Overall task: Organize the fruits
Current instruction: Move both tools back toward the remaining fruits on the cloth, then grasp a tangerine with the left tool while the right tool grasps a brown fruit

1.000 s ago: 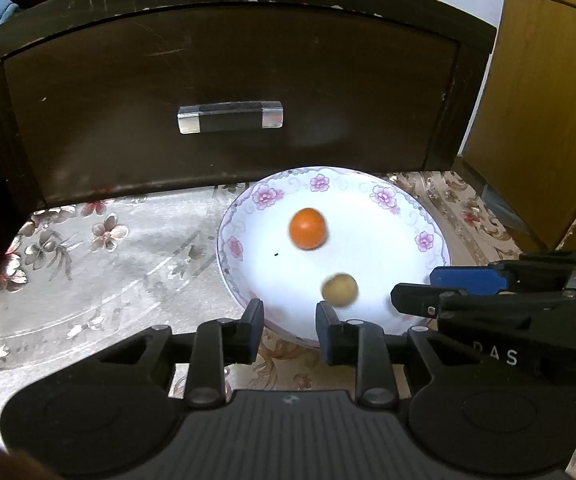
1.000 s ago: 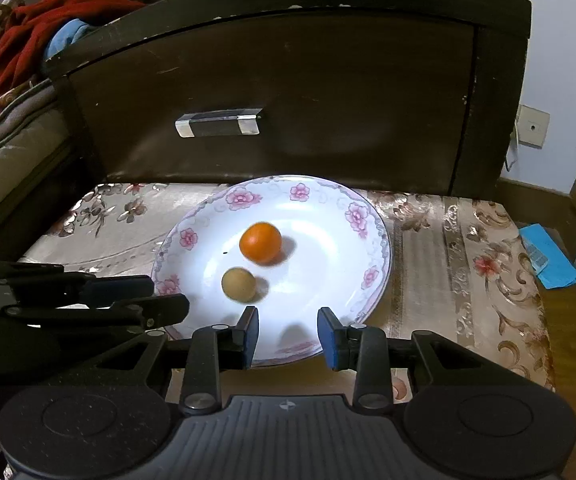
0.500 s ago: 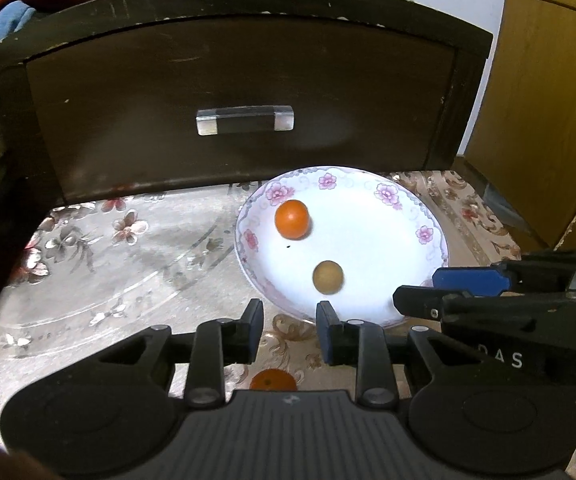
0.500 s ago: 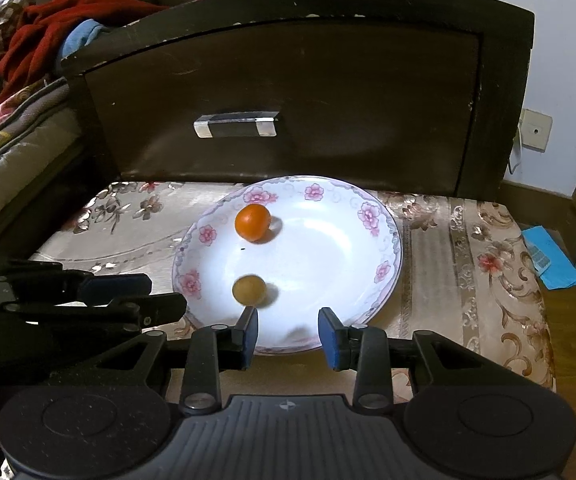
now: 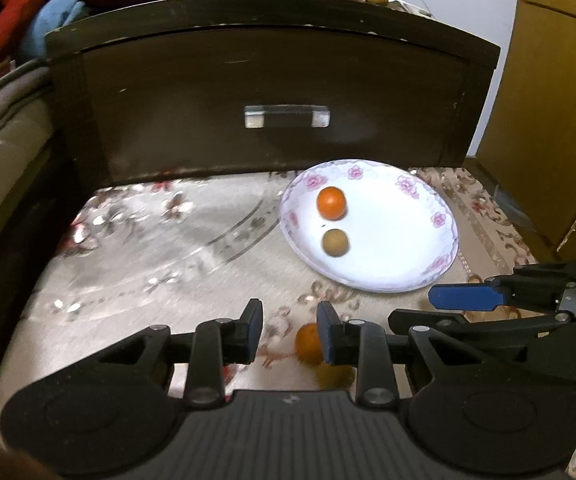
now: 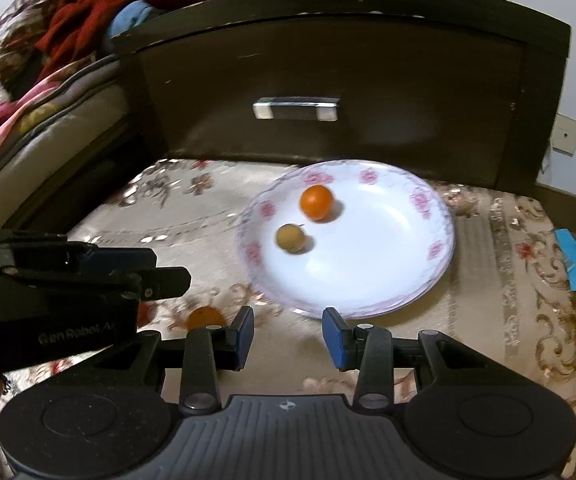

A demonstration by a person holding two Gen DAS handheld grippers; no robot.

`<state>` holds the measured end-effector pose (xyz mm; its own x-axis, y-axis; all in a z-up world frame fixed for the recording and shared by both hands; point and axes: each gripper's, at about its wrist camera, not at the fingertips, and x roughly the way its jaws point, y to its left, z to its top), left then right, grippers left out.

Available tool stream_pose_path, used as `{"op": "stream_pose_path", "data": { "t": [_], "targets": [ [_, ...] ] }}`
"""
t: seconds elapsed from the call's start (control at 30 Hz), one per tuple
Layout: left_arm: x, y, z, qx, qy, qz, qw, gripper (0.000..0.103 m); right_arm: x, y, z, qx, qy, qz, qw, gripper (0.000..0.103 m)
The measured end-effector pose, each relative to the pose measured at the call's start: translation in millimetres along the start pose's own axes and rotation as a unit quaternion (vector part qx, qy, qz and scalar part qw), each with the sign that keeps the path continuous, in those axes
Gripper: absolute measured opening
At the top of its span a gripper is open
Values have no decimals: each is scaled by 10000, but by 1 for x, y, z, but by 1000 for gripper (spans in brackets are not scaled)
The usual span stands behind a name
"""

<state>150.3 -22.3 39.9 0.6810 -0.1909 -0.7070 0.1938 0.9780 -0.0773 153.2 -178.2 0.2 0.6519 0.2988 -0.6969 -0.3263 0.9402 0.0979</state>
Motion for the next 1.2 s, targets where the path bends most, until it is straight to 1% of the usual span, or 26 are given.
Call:
{"op": "stream_pose_path", "data": {
  "t": [0.23, 0.4, 0.5, 0.6, 0.7, 0.93, 1.2],
  "targets": [
    [-22, 13, -21, -156, 174, 48, 9997, 38, -3, 17, -8, -148, 135, 157, 9997, 33],
    [-35, 17, -41, -290, 406, 4, 9988, 38, -5, 27, -15, -255, 254, 217, 9991, 34],
    [-38, 16, -53, -339, 539, -32, 9980, 42, -6, 30, -17, -270, 294, 246, 9989, 34],
    [-35, 13, -60, -293, 631, -46, 9976, 42, -7, 31, -19, -276, 330, 261, 9987, 35],
    [-29, 12, -62, -296, 707, -60, 9970, 43, -5, 30, -21, -276, 378, 269, 9985, 39],
    [-11, 15, -69, -312, 864, 1, 9958, 43, 6, 26, -25, -220, 499, 284, 9981, 39],
    [4, 15, -72, -221, 896, 77, 9957, 43, 24, 32, -24, -308, 572, 385, 9971, 40]
  ]
}}
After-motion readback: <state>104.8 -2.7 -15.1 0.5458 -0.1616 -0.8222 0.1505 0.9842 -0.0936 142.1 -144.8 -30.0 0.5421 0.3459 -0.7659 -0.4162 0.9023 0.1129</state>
